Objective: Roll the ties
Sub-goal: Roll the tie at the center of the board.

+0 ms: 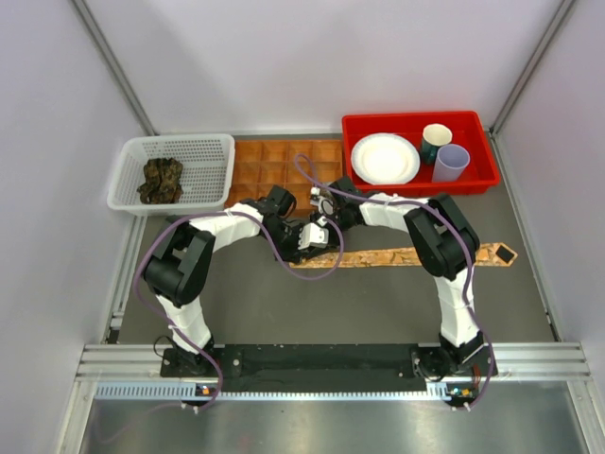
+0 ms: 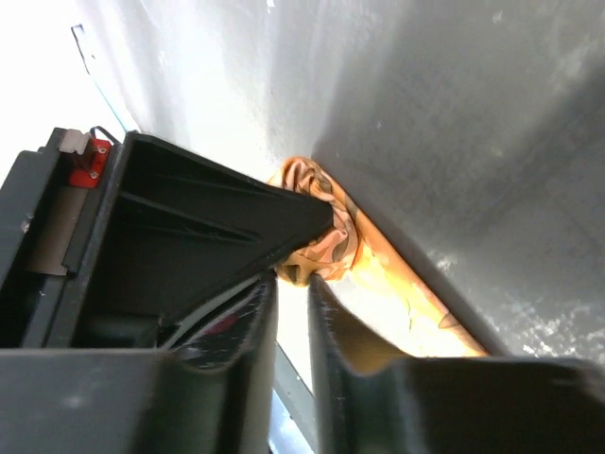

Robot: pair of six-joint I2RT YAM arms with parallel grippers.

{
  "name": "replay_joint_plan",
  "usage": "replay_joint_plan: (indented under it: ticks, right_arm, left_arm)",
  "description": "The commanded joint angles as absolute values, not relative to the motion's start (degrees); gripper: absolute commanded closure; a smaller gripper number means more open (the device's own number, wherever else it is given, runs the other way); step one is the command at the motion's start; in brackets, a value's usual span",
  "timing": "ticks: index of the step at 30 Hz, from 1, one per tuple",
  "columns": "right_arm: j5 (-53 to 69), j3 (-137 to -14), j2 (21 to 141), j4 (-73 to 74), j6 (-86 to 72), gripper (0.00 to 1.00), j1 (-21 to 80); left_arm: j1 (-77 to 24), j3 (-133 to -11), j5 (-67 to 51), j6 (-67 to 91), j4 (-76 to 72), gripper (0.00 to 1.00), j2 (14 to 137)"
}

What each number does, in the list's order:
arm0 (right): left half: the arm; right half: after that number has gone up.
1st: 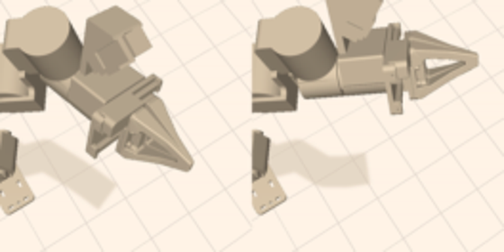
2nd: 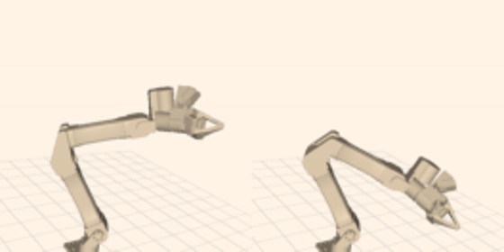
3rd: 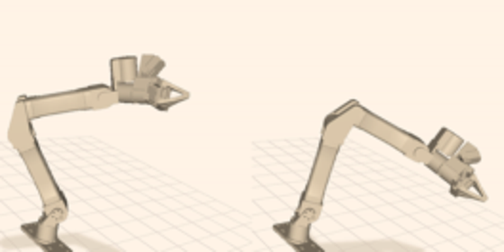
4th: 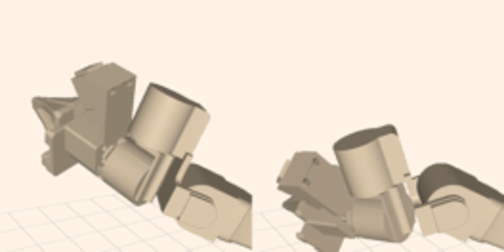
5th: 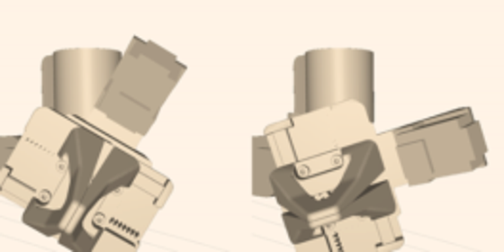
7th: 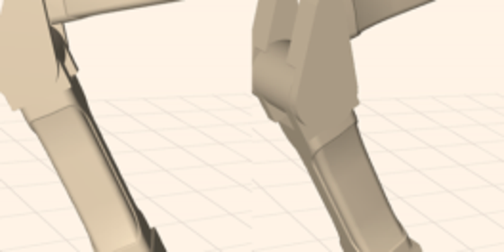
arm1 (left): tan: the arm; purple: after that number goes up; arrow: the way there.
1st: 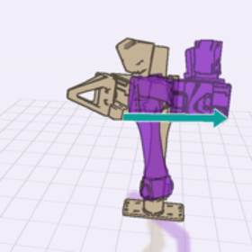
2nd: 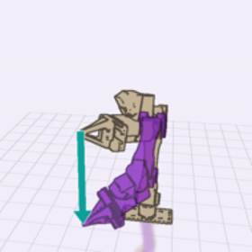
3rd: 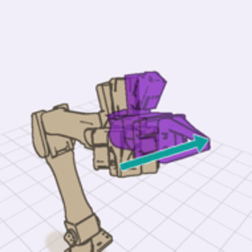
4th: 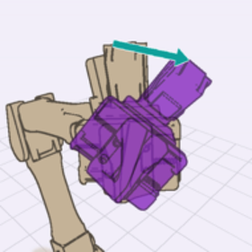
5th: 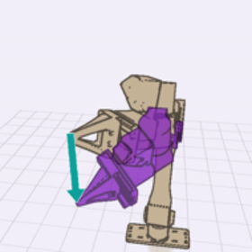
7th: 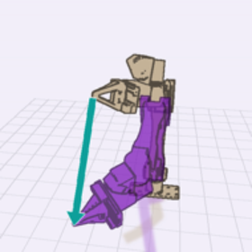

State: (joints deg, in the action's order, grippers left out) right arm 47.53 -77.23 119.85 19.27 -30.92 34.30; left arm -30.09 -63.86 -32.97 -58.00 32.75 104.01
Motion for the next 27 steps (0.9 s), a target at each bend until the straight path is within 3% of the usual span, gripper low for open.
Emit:
replay_joint_plan:
  ticks: [1,2,3,5,9,13,17,21,27]
  right_arm:
    - [47.4,-77.9,120.8,14.6,-32.3,0.90,34.2]
    - [46.2,-78.0,120.8,15.3,-31.1,0.98,34.2]
    - [45.5,-78.0,120.8,16.8,-30.5,1.00,33.9]
    - [44.4,-77.3,120.4,17.7,-29.0,1.00,33.6]
    - [42.8,-75.9,120.0,19.7,-26.9,1.00,32.7]
    - [41.7,-75.2,120.1,20.4,-25.8,1.00,32.5]
    - [41.2,-74.8,120.1,20.7,-25.1,1.00,32.4]
    - [41.5,-75.1,120.9,20.6,-25.1,1.00,32.3]
    - [42.4,-75.1,120.6,20.0,-25.4,1.00,32.4]
  left_arm:
    - [-30.0,-60.6,-25.8,-59.3,36.7,0.75,107.8]
    - [-30.0,-60.5,-25.8,-59.6,36.8,0.74,107.8]
    - [-30.0,-60.4,-26.1,-59.8,37.0,0.71,107.8]
    - [-29.7,-60.0,-26.6,-59.1,36.5,0.64,107.2]
    - [-27.5,-60.5,-29.3,-57.3,36.0,0.37,106.1]
    - [-24.4,-59.2,-36.0,-56.3,32.4,0.19,101.8]
    - [-24.5,-56.8,-35.8,-54.3,25.3,0.13,99.6]
    - [-25.6,-60.3,-34.4,-56.1,29.3,0.14,102.7]
    - [-29.2,-60.5,-29.0,-56.9,26.9,0.07,103.6]
